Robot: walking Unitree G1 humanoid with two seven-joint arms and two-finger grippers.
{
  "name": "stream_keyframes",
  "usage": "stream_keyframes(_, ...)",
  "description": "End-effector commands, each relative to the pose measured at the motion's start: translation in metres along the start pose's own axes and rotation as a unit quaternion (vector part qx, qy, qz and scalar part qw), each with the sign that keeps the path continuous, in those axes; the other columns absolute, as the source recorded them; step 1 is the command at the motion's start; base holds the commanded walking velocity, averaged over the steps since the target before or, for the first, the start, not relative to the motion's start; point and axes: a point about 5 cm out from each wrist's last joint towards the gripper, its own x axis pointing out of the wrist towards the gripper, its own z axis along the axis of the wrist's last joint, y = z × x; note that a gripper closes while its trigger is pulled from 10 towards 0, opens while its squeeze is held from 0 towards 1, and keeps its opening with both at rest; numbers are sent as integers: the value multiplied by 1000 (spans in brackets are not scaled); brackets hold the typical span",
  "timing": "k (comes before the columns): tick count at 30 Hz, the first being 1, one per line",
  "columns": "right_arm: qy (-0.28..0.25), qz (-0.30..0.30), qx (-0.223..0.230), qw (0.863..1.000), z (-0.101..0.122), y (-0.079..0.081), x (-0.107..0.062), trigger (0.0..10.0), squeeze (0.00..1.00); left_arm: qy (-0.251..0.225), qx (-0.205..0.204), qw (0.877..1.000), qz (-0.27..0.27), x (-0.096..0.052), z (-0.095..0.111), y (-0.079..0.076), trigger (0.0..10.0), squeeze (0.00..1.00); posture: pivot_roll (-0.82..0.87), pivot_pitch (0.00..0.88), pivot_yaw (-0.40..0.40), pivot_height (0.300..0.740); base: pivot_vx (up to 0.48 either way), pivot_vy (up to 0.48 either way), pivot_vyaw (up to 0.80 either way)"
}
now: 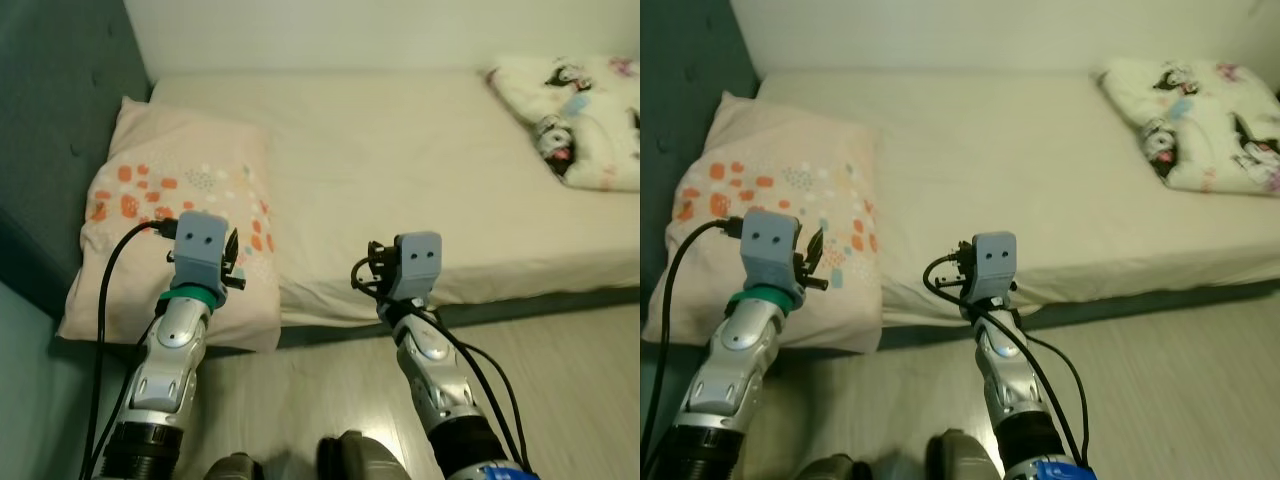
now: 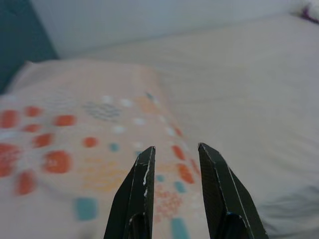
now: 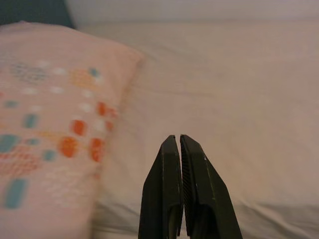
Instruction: Clean up the room
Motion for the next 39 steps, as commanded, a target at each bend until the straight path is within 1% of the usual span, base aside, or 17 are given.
stream_keyframes(1, 11, -10, -3, 1000, -6, -6, -4, 10000, 0, 10, -3, 1000, -10, -1, -4, -6, 10000, 0, -38, 85, -18, 740, 0, 0, 0)
stream_keyframes(14, 10, -1, -2, 1000, -7, -3, -4, 10000, 0, 14, -1, 1000, -8, -1, -6, -5, 10000, 0, -38, 83, -20, 740, 0, 0, 0)
stream_keyframes(16, 11, -1, 1, 1000, -7, -3, -4, 10000, 0, 16, -2, 1000, -8, -2, -7, -5, 10000, 0, -38, 85, -21, 740, 0, 0, -456)
stream_keyframes(20, 10, 0, 7, 1000, -7, -3, -4, 10000, 0, 20, -10, 1000, -4, -1, -8, -4, 10000, 0, -38, 84, -22, 740, 0, 0, -769)
stream_keyframes(39, 5, 2, 9, 1000, -5, -4, -4, 10000, 0, 20, -15, 1000, 3, 1, -7, -2, 10000, 0, -40, 84, -22, 740, 0, 0, -763)
